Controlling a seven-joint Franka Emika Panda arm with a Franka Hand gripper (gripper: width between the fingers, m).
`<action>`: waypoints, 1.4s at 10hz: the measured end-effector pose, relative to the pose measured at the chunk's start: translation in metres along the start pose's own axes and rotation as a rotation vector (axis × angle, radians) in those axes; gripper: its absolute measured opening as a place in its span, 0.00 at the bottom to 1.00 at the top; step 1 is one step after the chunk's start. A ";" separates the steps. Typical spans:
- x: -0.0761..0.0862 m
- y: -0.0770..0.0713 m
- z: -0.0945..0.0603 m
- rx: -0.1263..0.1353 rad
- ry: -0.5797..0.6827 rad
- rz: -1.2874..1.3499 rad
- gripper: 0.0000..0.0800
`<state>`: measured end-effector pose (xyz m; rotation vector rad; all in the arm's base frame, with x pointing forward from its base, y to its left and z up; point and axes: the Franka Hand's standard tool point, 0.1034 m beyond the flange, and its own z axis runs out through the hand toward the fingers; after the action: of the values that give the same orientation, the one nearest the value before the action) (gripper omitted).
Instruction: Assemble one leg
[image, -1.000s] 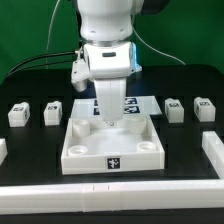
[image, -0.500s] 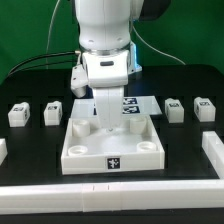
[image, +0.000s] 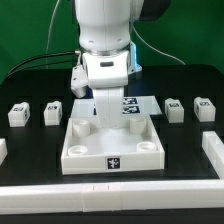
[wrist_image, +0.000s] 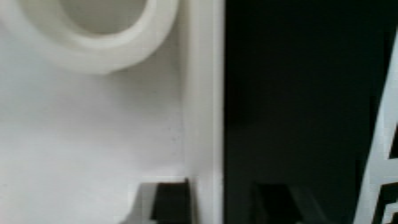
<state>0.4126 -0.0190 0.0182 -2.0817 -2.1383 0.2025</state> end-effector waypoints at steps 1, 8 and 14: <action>0.000 0.000 0.000 -0.002 0.000 0.000 0.08; 0.003 0.002 0.000 -0.003 0.000 0.018 0.08; 0.047 0.041 -0.008 -0.047 0.019 0.006 0.08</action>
Offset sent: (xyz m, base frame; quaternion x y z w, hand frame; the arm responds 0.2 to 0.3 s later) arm 0.0000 0.0000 0.0000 0.0000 0.0000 0.0000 1.0000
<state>0.4534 0.0295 0.0185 -2.1074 -2.1469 0.1339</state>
